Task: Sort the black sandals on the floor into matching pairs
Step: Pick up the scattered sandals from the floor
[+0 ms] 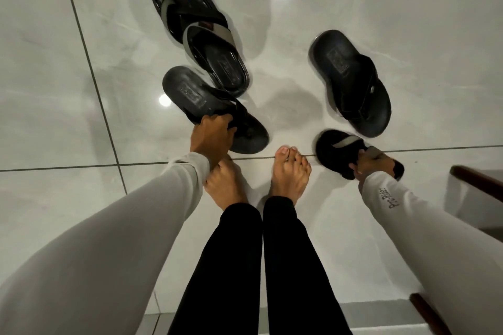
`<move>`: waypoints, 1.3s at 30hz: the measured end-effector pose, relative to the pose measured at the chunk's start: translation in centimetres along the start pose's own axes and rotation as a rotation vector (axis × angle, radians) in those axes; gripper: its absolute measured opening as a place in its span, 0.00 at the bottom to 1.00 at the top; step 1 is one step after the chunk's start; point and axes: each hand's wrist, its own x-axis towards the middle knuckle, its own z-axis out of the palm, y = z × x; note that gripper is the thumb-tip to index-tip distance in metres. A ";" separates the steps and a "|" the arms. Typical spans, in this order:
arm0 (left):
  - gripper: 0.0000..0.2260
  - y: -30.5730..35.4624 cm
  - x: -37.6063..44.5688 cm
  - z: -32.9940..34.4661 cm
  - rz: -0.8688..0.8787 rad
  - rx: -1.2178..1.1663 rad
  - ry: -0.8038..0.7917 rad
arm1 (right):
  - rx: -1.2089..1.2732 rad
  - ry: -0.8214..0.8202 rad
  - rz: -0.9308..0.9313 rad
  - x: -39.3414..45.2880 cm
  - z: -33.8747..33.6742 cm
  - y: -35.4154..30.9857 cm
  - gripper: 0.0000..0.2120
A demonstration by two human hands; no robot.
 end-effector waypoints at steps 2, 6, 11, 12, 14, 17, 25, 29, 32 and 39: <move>0.14 -0.5 -0.8 -0.8 0.025 0.050 -0.004 | -0.092 0.081 -0.055 -1.4 -0.9 0.6 0.21; 0.15 -2.0 -2.3 -2.8 0.059 0.153 -0.007 | -0.413 0.203 -0.457 -7.6 -0.5 1.3 0.14; 0.16 -4.5 -2.9 -5.7 0.040 0.308 0.018 | -0.673 0.251 -0.921 -11.7 1.3 -1.1 0.09; 0.15 -5.2 -2.8 -6.3 0.035 0.329 0.027 | -0.713 0.247 -0.973 -12.1 1.9 -2.2 0.09; 0.15 -6.7 -2.5 -7.1 0.033 0.367 0.037 | -0.783 0.218 -1.053 -12.3 3.1 -4.6 0.08; 0.15 -9.0 -1.8 -7.9 0.038 0.441 0.026 | -0.895 0.145 -1.198 -12.2 5.5 -9.0 0.10; 0.15 -12.8 -0.9 -8.4 -0.065 0.473 0.065 | -1.036 0.144 -1.459 -13.6 11.0 -16.4 0.12; 0.14 -13.8 -1.1 -8.8 -0.174 0.428 0.025 | -1.148 0.180 -1.397 -13.4 11.8 -16.7 0.12; 0.13 -12.4 -0.9 -9.2 -0.215 0.274 0.084 | -1.172 0.181 -1.338 -12.9 12.0 -16.4 0.11; 0.26 -3.3 6.1 -12.4 0.011 -0.113 0.259 | -1.180 0.155 -1.254 -11.4 10.9 -15.5 0.13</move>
